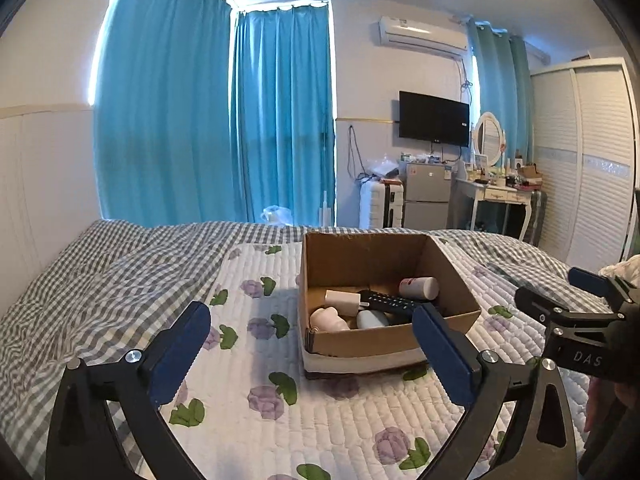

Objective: Organize rigid objects

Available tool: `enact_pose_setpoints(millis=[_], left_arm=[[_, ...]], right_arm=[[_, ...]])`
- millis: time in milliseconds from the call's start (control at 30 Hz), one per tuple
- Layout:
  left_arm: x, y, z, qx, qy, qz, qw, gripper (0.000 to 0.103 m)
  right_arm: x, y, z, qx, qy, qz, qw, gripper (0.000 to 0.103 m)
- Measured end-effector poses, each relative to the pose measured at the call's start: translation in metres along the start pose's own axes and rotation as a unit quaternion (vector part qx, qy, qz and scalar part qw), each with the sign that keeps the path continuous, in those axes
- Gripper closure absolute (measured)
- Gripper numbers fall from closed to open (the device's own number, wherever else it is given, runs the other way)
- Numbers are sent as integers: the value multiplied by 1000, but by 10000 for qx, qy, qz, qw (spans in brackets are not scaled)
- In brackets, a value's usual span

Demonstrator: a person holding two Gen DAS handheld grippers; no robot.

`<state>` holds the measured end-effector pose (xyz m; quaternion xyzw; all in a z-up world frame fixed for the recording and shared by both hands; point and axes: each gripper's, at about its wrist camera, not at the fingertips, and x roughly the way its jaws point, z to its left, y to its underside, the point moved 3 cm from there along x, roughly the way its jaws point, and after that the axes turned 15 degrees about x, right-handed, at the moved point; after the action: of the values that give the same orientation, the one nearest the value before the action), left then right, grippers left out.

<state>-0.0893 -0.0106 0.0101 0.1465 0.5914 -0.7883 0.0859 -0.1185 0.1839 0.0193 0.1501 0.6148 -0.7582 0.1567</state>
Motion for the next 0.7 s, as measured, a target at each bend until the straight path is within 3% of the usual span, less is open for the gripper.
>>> enact_pose_setpoints(millis=[267, 700], left_arm=[[2, 13, -1, 26, -163, 148, 9998, 0], [4, 12, -3, 4, -132, 165, 9998, 0]], right_arm=[[4, 7, -5, -70, 43, -29, 10000, 0], [-4, 9, 0, -76, -69, -143, 9998, 0]])
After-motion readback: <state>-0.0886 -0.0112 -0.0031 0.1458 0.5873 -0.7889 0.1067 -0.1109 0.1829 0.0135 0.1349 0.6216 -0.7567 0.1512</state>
